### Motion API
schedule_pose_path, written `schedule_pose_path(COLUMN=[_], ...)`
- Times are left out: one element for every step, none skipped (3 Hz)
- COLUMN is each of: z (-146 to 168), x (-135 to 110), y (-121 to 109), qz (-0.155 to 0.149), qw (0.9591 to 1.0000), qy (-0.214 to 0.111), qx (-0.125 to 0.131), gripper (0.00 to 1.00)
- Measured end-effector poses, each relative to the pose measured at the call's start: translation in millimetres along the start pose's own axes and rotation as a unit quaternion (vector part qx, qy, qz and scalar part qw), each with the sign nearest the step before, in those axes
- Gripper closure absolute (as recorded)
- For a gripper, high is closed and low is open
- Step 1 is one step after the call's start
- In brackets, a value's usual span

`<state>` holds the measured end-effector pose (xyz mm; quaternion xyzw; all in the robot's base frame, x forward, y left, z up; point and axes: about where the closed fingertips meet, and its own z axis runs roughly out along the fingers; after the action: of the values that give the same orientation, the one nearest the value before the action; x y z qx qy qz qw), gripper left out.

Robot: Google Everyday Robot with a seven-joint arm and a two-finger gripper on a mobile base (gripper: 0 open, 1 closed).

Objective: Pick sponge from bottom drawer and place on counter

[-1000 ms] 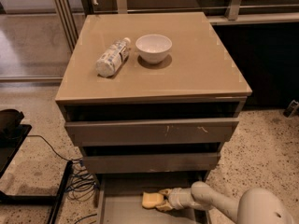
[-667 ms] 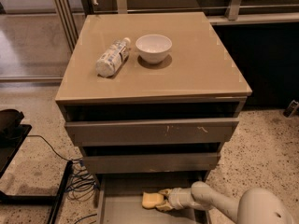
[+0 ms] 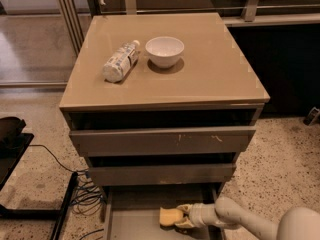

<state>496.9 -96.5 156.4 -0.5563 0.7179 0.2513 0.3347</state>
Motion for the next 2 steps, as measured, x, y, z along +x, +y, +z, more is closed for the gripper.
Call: schedule_pose_path(z=[-65.5, -125.0], x=[-7.1, -22.5], y=[22.2, 40.8], qz=[-0.015, -0.032], qw=[0.9997, 0.9992], qy=[-0.014, -0.01], qx=[0.013, 0.023], gripper=[1.0, 1.0])
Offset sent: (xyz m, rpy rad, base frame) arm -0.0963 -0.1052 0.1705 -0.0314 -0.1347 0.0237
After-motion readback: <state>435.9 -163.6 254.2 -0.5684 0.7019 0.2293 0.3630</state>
